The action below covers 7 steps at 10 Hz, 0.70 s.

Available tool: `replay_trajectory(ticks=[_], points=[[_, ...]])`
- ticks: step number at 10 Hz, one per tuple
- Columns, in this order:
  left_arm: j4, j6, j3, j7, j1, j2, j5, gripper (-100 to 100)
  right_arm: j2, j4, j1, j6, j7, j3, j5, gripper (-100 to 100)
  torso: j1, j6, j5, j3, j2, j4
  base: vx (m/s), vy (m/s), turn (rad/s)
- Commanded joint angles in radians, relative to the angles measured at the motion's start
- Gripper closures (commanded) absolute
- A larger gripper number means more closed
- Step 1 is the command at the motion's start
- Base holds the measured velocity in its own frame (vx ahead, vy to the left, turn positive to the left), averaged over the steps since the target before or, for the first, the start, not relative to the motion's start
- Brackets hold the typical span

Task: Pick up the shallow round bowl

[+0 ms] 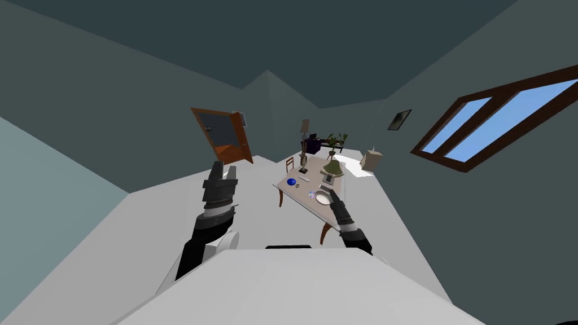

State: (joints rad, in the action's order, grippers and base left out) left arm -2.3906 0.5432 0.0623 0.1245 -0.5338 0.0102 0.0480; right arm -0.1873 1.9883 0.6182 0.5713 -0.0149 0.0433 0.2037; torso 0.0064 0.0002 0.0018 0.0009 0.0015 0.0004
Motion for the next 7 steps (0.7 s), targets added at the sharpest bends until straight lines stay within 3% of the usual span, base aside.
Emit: replay_trajectory(ticks=[1,7], points=[[0.000,0.000,0.000,0.000,0.000,0.000,0.000,0,-0.029,-0.038,0.031,-0.015,-0.001,-0.004,0.016,-100,0.000,0.000,0.000,0.000,0.000,0.000,-0.002,0.084,0.144],[0.000,0.000,0.000,0.000,0.000,0.000,0.000,0,-0.110,-0.209,0.094,-0.083,0.022,-0.003,0.091,-100,-0.002,0.000,0.000,-0.002,-0.003,-0.001,0.029,0.107,0.151]])
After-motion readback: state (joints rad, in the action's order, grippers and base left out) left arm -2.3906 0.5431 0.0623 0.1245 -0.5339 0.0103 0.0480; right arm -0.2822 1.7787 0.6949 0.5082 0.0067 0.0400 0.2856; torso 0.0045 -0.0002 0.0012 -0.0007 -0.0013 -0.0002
